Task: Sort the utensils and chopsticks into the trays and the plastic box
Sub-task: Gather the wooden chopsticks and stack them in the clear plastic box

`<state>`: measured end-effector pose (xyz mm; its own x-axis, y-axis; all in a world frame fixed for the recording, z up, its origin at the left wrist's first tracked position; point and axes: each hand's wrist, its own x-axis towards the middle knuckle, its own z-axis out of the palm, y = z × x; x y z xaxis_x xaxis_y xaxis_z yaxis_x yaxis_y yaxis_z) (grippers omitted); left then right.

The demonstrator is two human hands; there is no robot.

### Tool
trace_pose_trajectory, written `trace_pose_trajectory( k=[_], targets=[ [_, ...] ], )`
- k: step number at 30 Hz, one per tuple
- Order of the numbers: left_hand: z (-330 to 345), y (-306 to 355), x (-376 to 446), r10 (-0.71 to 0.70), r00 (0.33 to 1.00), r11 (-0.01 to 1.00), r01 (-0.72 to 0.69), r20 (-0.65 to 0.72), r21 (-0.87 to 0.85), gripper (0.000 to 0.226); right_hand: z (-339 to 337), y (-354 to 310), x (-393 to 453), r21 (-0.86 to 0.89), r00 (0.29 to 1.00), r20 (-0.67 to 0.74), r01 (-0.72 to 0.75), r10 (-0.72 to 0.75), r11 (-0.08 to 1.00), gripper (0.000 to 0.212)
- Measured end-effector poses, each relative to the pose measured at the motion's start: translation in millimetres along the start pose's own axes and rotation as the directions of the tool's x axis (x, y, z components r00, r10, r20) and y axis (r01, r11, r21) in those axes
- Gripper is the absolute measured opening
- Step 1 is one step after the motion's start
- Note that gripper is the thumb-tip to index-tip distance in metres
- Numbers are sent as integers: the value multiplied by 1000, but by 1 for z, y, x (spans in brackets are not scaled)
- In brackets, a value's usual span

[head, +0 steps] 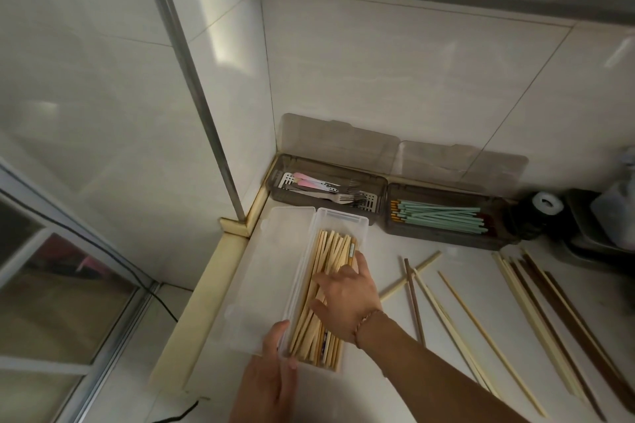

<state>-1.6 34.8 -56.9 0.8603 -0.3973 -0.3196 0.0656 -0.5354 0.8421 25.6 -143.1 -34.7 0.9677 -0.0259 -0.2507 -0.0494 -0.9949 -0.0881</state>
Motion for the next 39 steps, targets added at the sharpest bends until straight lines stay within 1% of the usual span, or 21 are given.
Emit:
trace_pose_trajectory(
  k=[2, 3, 5, 6, 7, 8, 10, 12, 13, 15, 17, 20, 23, 25, 27, 28, 29, 31, 32, 36, 39],
  targets=[
    [0, -5, -1, -28, 999, 1000, 28, -38, 8, 136, 2, 2, -2, 48, 999, -38, 24, -22, 999, 40],
    [1, -10, -1, -22, 998, 999, 23, -52, 31, 131, 4, 4, -4, 99, 995, -95, 52, -43, 994, 37],
    [5, -20, -3, 19, 997, 996, -13, -74, 88, 91, 7, 13, -14, 277, 948, -315, 131, -39, 952, 26],
    [5, -25, -5, 59, 995, 991, -49, -76, 126, 73, 8, 21, -21, 341, 897, -442, 161, 7, 926, 20],
    [4, -27, -6, 78, 994, 986, -66, -75, 154, 63, 10, 31, -30, 369, 838, -541, 159, 73, 916, 17],
    [4, -29, -7, 95, 993, 981, -81, -71, 174, 58, 13, 44, -39, 385, 794, -588, 103, 158, 917, 16],
    [3, -31, -6, 113, 991, 975, -97, -72, 199, 59, 21, 73, -60, 456, 750, -544, -112, 376, 883, 13],
    [3, -29, -6, 127, 990, 977, -114, -62, 182, 64, 32, 102, -80, 502, 734, -355, -373, 579, 780, 8],
    [4, -30, -5, 129, 989, 975, -114, -72, 190, 65, 37, 113, -88, 479, 730, -250, -478, 636, 737, 5],
    [4, -28, -6, 125, 990, 979, -111, -70, 173, 68, 47, 127, -101, 376, 737, -78, -602, 671, 705, 7],
    [3, -24, -5, 120, 991, 981, -110, -58, 161, 73, 53, 130, -107, 350, 735, 25, -641, 677, 683, 17],
    [1, -20, -4, 125, 992, 981, -119, -28, 156, 88, 54, 127, -108, 330, 715, 15, -663, 699, 672, 20],
    [2, -19, -6, 122, 991, 980, -114, -45, 163, 77, 46, 123, -104, 224, 717, -19, -676, 697, 702, 19],
    [3, -18, -6, 118, 991, 981, -106, -61, 161, 68, 33, 120, -100, 223, 708, -38, -682, 705, 696, 20],
    [4, -19, -5, 114, 992, 985, -106, -53, 140, 62, 16, 117, -94, 288, 713, -109, -645, 693, 708, 17],
    [4, -21, -3, 113, 993, 986, -107, -45, 131, 62, 6, 113, -89, 370, 724, -169, -582, 669, 724, 12],
    [4, -22, -1, 105, 994, 987, -100, -37, 123, 65, -5, 107, -83, 471, 730, -226, -498, 645, 728, 15],
    [4, -26, 1, 87, 996, 991, -83, -29, 107, 72, -28, 90, -70, 639, 729, -329, -297, 601, 709, 35],
    [5, -29, 2, 86, 996, 991, -83, -26, 105, 72, -37, 79, -62, 674, 740, -366, -208, 565, 709, 34],
    [3, -31, 2, 69, 998, 991, -68, -11, 119, 73, -43, 33, -26, 647, 836, -422, 8, 350, 762, 22],
    [2, -26, 3, 45, 999, 992, -45, -1, 114, 75, -29, 15, -3, 560, 882, -389, -5, 268, 828, 14]
  ],
)
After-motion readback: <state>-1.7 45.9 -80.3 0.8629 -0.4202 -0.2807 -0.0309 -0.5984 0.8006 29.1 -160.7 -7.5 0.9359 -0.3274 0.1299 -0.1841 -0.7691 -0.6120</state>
